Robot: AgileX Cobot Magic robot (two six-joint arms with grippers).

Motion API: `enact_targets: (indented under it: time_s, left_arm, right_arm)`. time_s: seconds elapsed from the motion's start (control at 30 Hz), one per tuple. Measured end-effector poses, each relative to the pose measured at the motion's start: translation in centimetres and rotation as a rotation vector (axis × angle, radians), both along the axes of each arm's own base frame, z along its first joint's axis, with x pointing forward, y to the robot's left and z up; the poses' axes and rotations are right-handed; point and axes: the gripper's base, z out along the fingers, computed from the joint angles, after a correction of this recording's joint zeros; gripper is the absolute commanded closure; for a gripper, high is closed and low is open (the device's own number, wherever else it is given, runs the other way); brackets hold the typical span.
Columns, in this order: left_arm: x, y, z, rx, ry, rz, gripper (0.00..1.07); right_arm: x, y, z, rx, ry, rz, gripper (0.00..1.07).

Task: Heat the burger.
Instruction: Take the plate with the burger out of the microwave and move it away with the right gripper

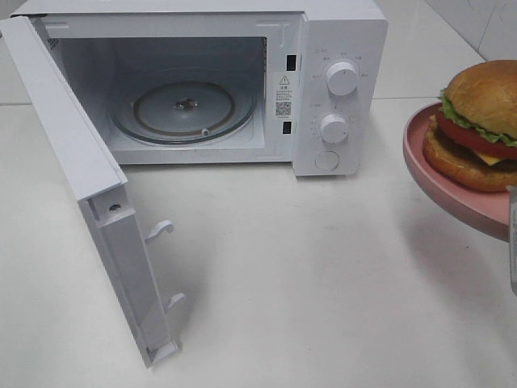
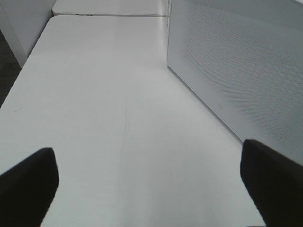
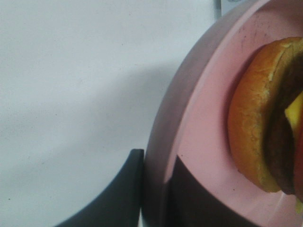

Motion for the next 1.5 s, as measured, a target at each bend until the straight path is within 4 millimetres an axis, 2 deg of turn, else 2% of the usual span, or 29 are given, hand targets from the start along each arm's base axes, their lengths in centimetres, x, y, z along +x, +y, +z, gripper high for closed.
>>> enact_targets:
  time_s: [0.4,0.6,0.8,1.33,1.4,1.5]
  left_arm:
    - [0.0,0.0,0.0,0.0,0.0,0.0,0.09]
    - [0.0,0.0,0.0,0.0,0.0,0.0,0.09]
    - [0.0,0.0,0.0,0.0,0.0,0.0,0.09]
    - [0.0,0.0,0.0,0.0,0.0,0.0,0.09]
    - [0.0,0.0,0.0,0.0,0.0,0.0,0.09]
    - [0.0,0.0,0.0,0.0,0.0,0.0,0.09]
  right_arm:
    - [0.1,-1.4,0.1,0.048,-0.033,-0.316,1.07]
    - [0.8,-1.5,-0.5,0.041,-0.034,-0.486,1.07]
    - [2.0,-1.0,-1.8,0.078,-0.045,-0.679,1.07]
    - [4.3,0.7,-5.7,0.086,-0.049,-0.937,1.07]
    - [5.0,1.2,-6.3,0.12,-0.07,-1.032,1.07]
    - [5.8,1.8,-6.7,0.126,-0.082,-1.066,1.07]
